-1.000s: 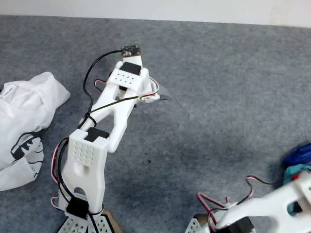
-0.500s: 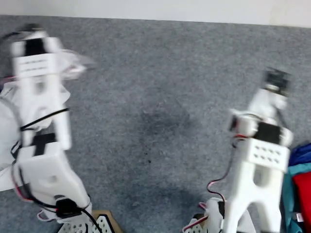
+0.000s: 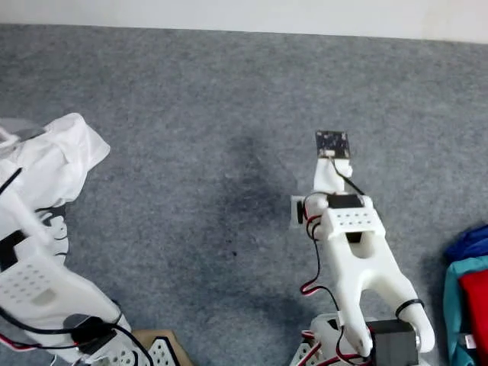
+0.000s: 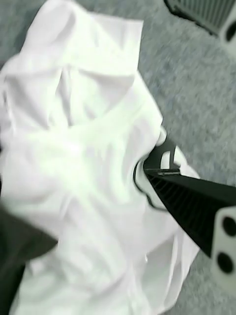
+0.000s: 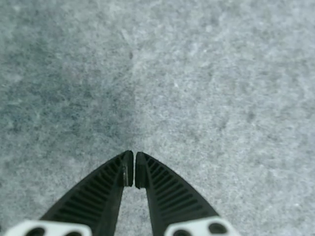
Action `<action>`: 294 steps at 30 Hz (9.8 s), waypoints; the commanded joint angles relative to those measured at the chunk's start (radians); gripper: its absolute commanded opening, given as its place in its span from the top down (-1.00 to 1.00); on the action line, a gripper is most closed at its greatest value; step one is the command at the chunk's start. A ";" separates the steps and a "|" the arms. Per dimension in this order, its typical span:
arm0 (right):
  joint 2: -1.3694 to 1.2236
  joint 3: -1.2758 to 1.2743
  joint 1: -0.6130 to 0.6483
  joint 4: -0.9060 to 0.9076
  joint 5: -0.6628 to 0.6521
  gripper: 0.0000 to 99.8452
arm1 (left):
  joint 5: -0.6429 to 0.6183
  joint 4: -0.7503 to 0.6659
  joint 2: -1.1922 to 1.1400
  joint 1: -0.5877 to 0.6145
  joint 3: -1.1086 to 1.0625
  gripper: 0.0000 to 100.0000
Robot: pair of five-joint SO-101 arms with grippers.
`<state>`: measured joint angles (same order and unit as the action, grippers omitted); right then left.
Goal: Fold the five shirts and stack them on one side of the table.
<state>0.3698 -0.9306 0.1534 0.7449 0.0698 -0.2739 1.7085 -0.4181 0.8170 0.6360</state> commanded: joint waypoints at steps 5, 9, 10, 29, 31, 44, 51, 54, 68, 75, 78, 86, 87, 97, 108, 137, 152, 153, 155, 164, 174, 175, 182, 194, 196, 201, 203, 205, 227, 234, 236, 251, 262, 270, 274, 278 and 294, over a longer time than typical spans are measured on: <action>-0.005 -0.004 0.007 -0.025 0.006 0.94 | 0.018 -0.055 0.022 0.031 0.031 0.33; -0.007 -0.004 0.007 -0.025 0.006 0.94 | 0.020 -0.091 0.004 0.028 0.031 0.68; -0.007 -0.004 0.007 -0.025 0.006 0.94 | 0.021 -0.117 -0.002 0.030 0.030 0.72; -0.008 -0.004 0.007 -0.025 0.005 0.94 | 0.018 -0.460 -0.232 0.041 0.031 0.59; -0.008 -0.004 0.007 -0.025 0.005 0.94 | 0.018 -0.480 -0.245 0.044 0.031 0.59; -0.008 -0.004 0.005 -0.025 0.005 0.94 | 0.018 -0.489 -0.377 -0.021 0.031 0.85; -0.008 -0.004 0.005 -0.028 0.005 0.94 | 0.018 -0.462 -0.366 -0.131 0.033 0.94; -0.008 -0.004 0.005 -0.039 0.005 0.94 | 0.018 -0.396 -0.311 -0.203 0.031 0.94; -0.001 -0.033 0.004 -0.084 0.006 0.94 | 0.017 -0.127 -0.001 -0.740 0.031 0.94; -0.001 -0.031 0.002 -0.084 0.006 0.94 | 0.017 -0.126 0.045 -1.050 0.030 0.94; -0.001 -0.030 -0.002 -0.084 0.011 0.94 | 0.017 -0.129 0.053 -1.175 0.030 0.94; -0.001 -0.025 -0.041 -0.084 0.014 0.94 | 0.025 -0.100 0.059 -1.343 0.028 0.78; -0.001 -0.025 -0.041 -0.084 0.014 0.94 | 0.025 -0.087 0.059 -1.343 0.030 0.67; -0.001 -0.025 -0.041 -0.084 0.014 0.94 | 0.018 0.049 0.142 -1.236 0.056 0.03; -0.001 -0.027 -0.038 -0.084 0.014 0.94 | 0.023 0.054 0.696 -0.757 -0.277 0.03; -0.007 -0.028 -0.038 -0.084 0.014 0.94 | 0.025 -0.597 0.911 -0.173 -1.484 0.06; -0.008 -0.027 -0.036 -0.084 0.012 0.94 | 0.086 -0.674 0.911 -0.125 -1.488 0.58; -0.008 -0.027 -0.036 -0.084 0.011 0.94 | 0.101 -0.675 0.911 -0.125 -1.488 0.58; -0.008 -0.027 -0.036 -0.084 0.011 0.94 | 0.109 -0.675 0.911 -0.125 -1.488 0.57; -0.008 -0.028 -0.036 -0.084 0.009 0.94 | 0.110 -0.832 0.909 -0.125 -1.550 0.57; -0.008 -0.028 -0.036 -0.084 0.008 0.94 | 0.178 -0.888 0.908 -0.127 -1.560 0.57; -0.008 -0.028 -0.036 -0.084 0.008 0.94 | 0.190 -0.888 0.908 -0.128 -1.561 0.57; -0.008 -0.028 -0.036 -0.084 0.008 0.94 | 0.189 -0.941 0.877 -0.130 -1.596 0.57; -0.008 -0.028 -0.036 -0.084 0.008 0.94 | 0.187 -0.945 0.627 -0.176 -1.491 0.57; -0.008 -0.028 -0.036 -0.084 0.009 0.94 | 0.187 -0.945 0.616 -0.205 -1.491 0.57; -0.008 -0.028 -0.036 -0.084 0.009 0.94 | 0.187 -0.962 0.616 -0.228 -1.489 0.76; -0.008 -0.027 -0.036 -0.084 0.009 0.94 | 0.187 -0.990 0.615 -0.228 -1.491 0.90; -0.008 -0.025 -0.036 -0.084 0.009 0.94 | 0.187 -1.003 0.615 -0.228 -1.492 1.00; -0.010 0.249 0.165 0.012 0.071 0.66 | 0.189 -1.007 0.613 -0.231 -1.495 0.97; -0.015 0.285 0.243 -0.048 0.071 0.65 | 0.189 -1.008 0.613 -0.239 -1.504 0.97; -0.045 0.297 0.243 -0.061 0.069 0.65 | 0.189 -1.008 0.613 -0.239 -1.504 0.97; -0.443 0.627 0.246 0.056 0.041 0.66 | 0.189 -1.008 0.613 -0.240 -1.504 0.97; -0.386 0.625 0.260 0.166 0.043 0.66 | 0.189 -1.008 0.613 -0.240 -1.504 0.97; -0.292 0.552 0.288 0.206 0.071 0.66 | 0.189 -1.008 0.613 -0.240 -1.504 0.97; -0.291 0.489 0.288 0.168 0.071 0.66 | 0.189 -1.008 0.613 -0.240 -1.504 0.97; -0.292 0.449 0.285 0.105 0.071 0.66 | 0.189 -1.008 0.613 -0.240 -1.504 0.97; -0.283 0.443 0.248 0.087 0.071 0.99 | 0.189 -1.008 0.613 -0.240 -1.504 0.97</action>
<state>0.0276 -0.4933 0.4296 0.8385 0.1281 -0.0913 0.7142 0.1972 0.5961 -0.8800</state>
